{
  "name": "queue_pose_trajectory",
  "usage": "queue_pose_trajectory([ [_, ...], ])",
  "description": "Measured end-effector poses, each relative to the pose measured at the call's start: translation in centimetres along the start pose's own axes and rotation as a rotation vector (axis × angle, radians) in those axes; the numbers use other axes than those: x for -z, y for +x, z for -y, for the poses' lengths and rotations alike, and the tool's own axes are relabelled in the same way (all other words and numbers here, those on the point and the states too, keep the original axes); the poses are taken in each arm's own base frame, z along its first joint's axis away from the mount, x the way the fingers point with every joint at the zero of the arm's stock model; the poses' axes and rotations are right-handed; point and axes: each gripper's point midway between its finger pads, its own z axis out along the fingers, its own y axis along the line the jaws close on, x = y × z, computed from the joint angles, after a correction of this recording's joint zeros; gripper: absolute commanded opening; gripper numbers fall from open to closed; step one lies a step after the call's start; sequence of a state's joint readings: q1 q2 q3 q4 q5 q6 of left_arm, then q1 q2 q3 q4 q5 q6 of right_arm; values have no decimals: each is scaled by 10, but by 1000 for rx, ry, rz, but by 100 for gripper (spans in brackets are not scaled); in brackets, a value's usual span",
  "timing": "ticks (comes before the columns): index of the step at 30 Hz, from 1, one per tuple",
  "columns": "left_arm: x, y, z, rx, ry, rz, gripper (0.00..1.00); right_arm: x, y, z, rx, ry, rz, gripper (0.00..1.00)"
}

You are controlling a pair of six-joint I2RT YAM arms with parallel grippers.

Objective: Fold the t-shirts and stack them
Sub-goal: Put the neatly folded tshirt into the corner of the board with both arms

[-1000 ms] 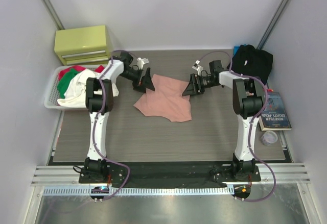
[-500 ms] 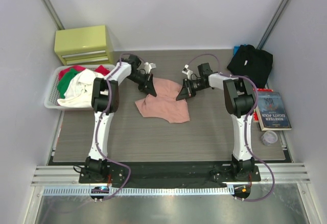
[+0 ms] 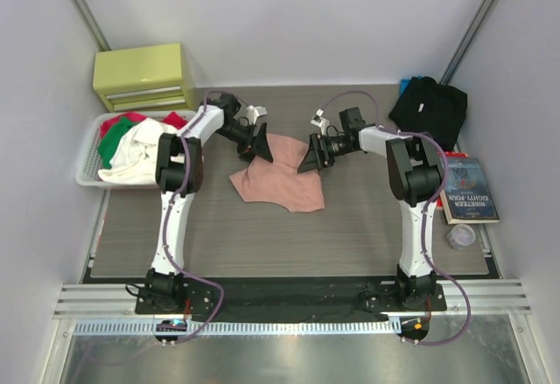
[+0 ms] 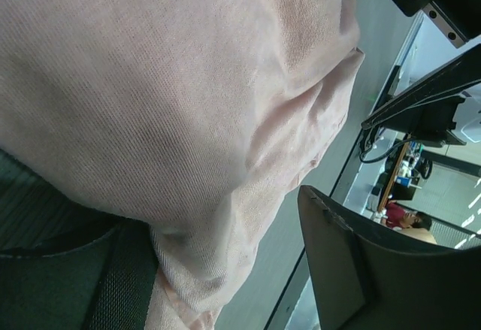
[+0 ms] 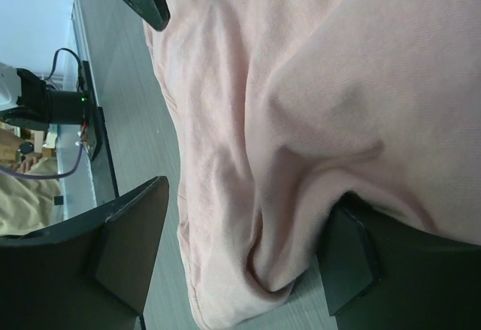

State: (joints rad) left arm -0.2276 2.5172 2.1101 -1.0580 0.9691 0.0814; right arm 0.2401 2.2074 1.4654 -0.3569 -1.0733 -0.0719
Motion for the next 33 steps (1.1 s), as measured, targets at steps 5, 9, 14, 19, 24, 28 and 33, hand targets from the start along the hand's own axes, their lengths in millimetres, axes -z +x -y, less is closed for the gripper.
queue_pose_trajectory([
  [5,6,4,-2,10,-9,7,73,11,10,-1,21,44,11,82],
  [9,26,11,-14,41,-55,33,73,34,22,4,-1,107,30,83],
  [14,61,21,-35,58,-165,83,73,62,37,8,-36,183,55,84],
  [19,77,42,-27,-17,-267,99,70,77,50,-9,-16,240,47,75],
  [24,107,53,30,-221,-364,197,0,118,39,-60,179,376,125,1],
  [28,150,36,93,-442,-430,383,0,152,17,-107,349,467,239,1],
  [33,192,30,123,-558,-563,553,0,130,17,-96,341,520,146,1],
])
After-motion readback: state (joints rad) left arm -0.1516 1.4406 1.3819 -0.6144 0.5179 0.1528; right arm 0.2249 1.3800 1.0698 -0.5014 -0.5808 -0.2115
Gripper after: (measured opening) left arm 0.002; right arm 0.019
